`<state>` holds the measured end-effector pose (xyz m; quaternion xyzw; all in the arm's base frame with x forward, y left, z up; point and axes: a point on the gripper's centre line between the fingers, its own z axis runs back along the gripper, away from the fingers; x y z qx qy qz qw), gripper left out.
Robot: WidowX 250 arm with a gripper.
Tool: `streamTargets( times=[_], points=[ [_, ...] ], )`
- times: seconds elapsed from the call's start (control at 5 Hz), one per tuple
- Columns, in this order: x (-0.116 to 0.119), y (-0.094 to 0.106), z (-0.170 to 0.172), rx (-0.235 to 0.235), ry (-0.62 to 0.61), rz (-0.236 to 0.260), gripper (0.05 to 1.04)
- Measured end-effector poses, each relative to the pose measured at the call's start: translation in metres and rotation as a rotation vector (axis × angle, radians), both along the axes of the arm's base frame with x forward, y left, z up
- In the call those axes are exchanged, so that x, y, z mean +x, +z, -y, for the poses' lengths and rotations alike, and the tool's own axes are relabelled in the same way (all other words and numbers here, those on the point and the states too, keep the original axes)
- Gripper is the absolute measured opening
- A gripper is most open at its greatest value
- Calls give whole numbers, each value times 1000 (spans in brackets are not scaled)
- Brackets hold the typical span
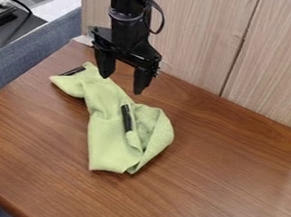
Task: Fold the cloth from the top left to right
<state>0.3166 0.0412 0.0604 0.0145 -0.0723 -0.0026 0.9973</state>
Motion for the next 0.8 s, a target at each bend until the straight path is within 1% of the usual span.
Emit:
streamTargets(
  times=[0.2,0.4,0.6,0.8],
  points=[
    [-3,-10,0,-4,-4,-40,1001],
    [14,-11,-35,6,37,-56,1001],
    [21,-15,-65,22,44,-70,1001],
    [26,-14,-78,18,41,-54,1001]
  ],
)
